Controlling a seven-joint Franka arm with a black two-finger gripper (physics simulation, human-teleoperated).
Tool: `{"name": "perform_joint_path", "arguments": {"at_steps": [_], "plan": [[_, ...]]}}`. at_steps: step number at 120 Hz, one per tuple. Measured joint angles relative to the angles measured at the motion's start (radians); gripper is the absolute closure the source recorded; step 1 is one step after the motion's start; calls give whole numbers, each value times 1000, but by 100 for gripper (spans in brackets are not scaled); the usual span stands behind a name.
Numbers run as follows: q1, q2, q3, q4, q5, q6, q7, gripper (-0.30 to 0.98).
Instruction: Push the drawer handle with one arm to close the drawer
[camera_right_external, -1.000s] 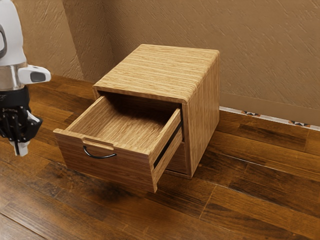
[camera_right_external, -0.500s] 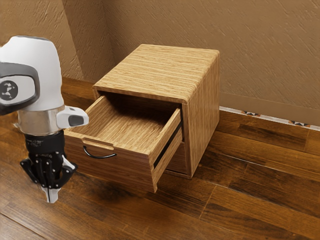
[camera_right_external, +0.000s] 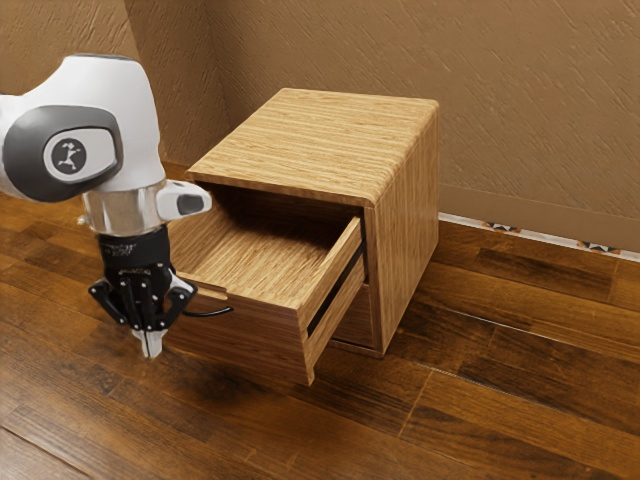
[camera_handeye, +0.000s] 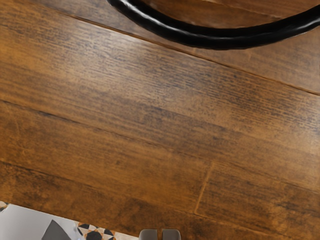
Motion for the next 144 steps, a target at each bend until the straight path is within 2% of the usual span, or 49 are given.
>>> {"name": "perform_joint_path", "arguments": {"at_steps": [69,144], "plan": [[-2,159,-5,69,26,126,71,79],[11,244,-5,143,59,166,109,79]]}}
